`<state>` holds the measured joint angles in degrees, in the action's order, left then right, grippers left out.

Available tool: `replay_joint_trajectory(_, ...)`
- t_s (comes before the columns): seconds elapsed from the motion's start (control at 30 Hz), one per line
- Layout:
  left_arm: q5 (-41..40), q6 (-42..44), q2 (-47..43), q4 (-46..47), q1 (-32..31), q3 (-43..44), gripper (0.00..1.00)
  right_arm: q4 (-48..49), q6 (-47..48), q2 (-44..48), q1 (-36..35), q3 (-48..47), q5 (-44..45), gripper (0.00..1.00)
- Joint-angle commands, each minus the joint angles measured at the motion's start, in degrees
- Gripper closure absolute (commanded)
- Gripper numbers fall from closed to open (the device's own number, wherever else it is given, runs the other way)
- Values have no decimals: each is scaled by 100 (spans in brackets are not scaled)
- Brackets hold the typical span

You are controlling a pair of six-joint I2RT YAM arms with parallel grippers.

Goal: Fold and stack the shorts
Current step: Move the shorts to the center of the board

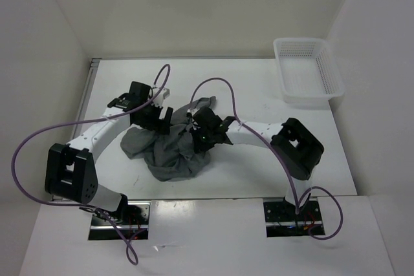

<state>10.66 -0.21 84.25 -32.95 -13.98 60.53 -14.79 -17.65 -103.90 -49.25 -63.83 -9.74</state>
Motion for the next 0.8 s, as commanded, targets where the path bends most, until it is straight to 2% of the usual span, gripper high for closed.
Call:
replay_joint_trajectory(0.0, -213, 21, -295, 140, 210, -15, 0, -463, -98, 175, 143, -427, 1296, 100)
replay_joint_trajectory(0.13, -450, 21, -295, 271, 430, 493, 0, -963, -168, 353, 706, -1664, 2755, 100)
replay_joint_trajectory(0.17, -520, 21, -243, 341, 483, 608, 0, -1095, -169, 353, 776, -2372, 3428, 100)
replay_joint_trajectory(0.2, -669, 21, -242, 411, 484, 844, 0, -1279, -169, 213, 777, -2719, 3748, 100)
replay_joint_trajectory(0.27, -819, 21, -189, 482, 685, 1047, 0, -1334, 356, 159, 602, -3517, 4451, 100)
replay_joint_trajectory(0.3, -941, 21, -189, 552, 738, 1135, 0, -1116, 637, 107, 297, -3652, 5072, 100)
replay_joint_trajectory(0.33, -942, 21, -189, 553, 852, 1293, 0, -958, 1336, 106, 111, -3706, 5287, 100)
replay_joint_trajectory(0.37, -1012, 21, -189, 605, 914, 1355, 0, -817, 1656, 106, -74, -3646, 5428, 100)
replay_joint_trajectory(0.47, -1013, 21, -242, 605, 1107, 1417, 0, -788, 2195, 159, -611, -3190, 4827, 82)
replay_joint_trajectory(0.5, -961, 21, -242, 605, 1108, 1357, 0, -789, 2274, 211, -838, -2988, 4040, 68)
replay_joint_trajectory(0.57, -960, 21, -382, 605, 1108, 1164, 0, -867, 2519, 413, -1129, -2276, 3307, 50)
replay_joint_trajectory(0.6, -908, 21, -383, 605, 1108, 1102, 0, -868, 2521, 484, -1461, -2074, 2877, 36)
replay_joint_trajectory(0.7, -907, 21, -497, 553, 1108, 908, 0, -999, 2460, 669, -1797, -1353, 2583, 21)
replay_joint_trajectory(0.77, -855, 21, -550, 553, 1108, 847, 0, -1244, 2293, 835, -1798, -1123, 2442, 20)
